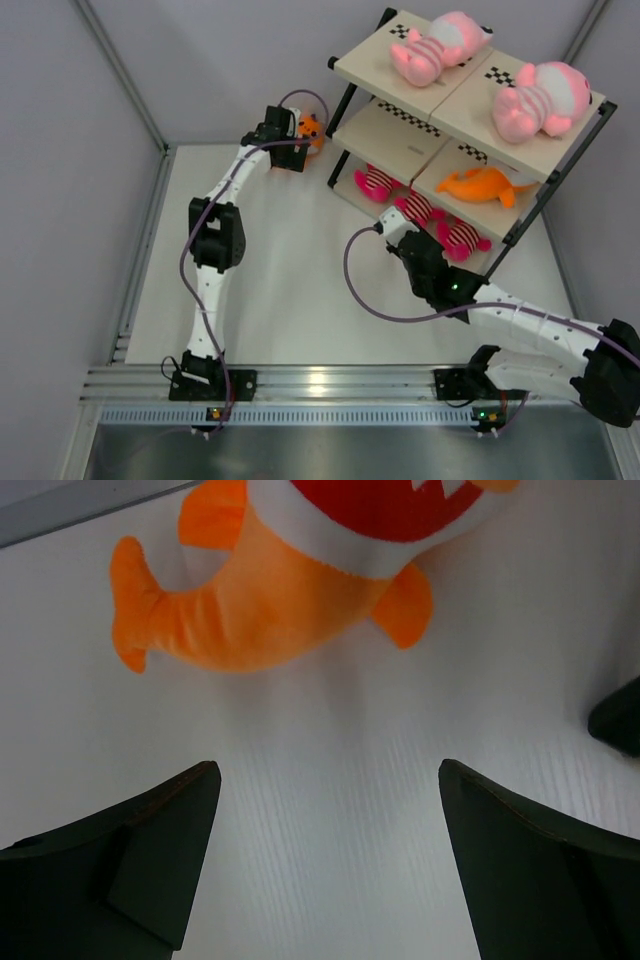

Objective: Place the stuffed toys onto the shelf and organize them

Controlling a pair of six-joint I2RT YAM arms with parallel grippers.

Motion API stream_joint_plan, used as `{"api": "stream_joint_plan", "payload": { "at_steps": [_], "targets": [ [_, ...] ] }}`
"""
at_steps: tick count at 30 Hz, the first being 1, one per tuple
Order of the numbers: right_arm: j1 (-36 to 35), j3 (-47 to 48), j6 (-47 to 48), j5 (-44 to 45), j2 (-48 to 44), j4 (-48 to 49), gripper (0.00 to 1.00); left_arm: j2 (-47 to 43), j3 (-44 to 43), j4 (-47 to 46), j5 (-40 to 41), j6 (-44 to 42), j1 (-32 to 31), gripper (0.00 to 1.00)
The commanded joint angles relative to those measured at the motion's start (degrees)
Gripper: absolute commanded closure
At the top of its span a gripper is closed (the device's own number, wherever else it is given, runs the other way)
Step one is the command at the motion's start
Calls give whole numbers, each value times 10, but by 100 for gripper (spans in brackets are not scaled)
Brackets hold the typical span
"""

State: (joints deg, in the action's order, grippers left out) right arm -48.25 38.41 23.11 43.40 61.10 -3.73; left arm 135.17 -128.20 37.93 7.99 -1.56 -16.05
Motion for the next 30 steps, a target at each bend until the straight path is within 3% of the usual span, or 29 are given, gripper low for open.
{"api": "stream_joint_plan", "payload": {
  "at_steps": [1, 5, 12, 14, 16, 19, 20, 25, 30],
  "targets": [
    [-16, 4, 16, -15, -20, 30, 69, 46, -70, -97, 13, 10, 4, 3],
    [-17, 2, 28, -23, -27, 25, 67, 115, -109, -183, 90, -32, 4, 1],
    [-18, 3, 33, -17, -40, 5, 66, 187, -140, -211, 56, -78, 4, 1],
    [-18, 4, 37, -17, -42, 6, 65, 204, -151, -215, 65, -85, 4, 6],
    [-18, 10, 38, -17, -39, 4, 65, 208, -152, -222, 71, -96, 5, 22],
    [-20, 22, 34, -21, -35, -4, 65, 191, -143, -221, 82, -100, 5, 77],
    [-20, 24, 33, -23, -34, -7, 65, 181, -124, -221, 88, -95, 5, 100],
    [-29, 39, 33, -41, -35, -3, 65, 68, -18, -218, 93, -52, 10, 100],
    [-57, 59, 23, -70, -28, -8, 65, -86, 166, -162, 45, 49, 18, 100]
  ]
}}
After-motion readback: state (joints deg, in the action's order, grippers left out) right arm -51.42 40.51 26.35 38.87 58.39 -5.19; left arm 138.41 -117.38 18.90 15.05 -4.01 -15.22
